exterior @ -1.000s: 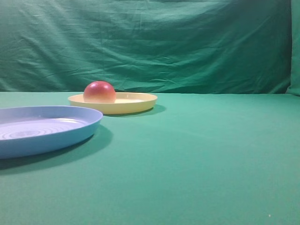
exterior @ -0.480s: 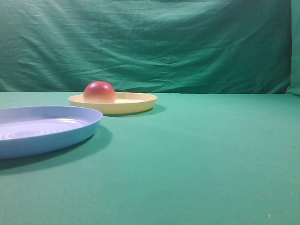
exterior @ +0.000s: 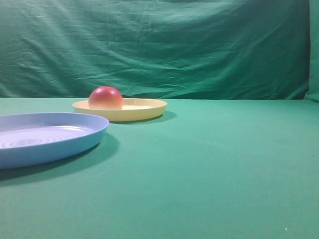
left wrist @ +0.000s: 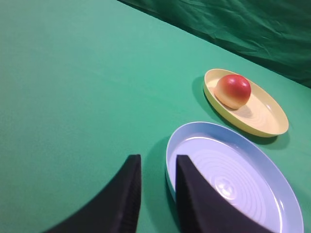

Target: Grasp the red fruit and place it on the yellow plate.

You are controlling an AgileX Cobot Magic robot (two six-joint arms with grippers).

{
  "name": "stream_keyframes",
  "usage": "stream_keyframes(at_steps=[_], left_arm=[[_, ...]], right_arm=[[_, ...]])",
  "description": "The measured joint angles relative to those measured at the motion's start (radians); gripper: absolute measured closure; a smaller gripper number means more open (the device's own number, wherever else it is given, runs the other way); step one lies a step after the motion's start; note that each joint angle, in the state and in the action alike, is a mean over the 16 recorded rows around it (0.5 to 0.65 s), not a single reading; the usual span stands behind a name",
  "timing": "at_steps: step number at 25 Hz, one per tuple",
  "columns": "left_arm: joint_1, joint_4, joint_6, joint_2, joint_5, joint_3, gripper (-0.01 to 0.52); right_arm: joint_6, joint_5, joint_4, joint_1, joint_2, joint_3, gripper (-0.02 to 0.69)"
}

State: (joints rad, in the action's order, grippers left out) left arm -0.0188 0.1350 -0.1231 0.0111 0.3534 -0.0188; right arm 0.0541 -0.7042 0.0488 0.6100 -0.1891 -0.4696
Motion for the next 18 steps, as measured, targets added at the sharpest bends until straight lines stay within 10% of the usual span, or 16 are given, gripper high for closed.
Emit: stream_keyframes(at_steps=[18], left_arm=[[0.0,0.0,0.0,0.0,0.0,0.0,0.357]], right_arm=[[0.001,0.241,0.02,-0.35,0.147,0.346,0.665]])
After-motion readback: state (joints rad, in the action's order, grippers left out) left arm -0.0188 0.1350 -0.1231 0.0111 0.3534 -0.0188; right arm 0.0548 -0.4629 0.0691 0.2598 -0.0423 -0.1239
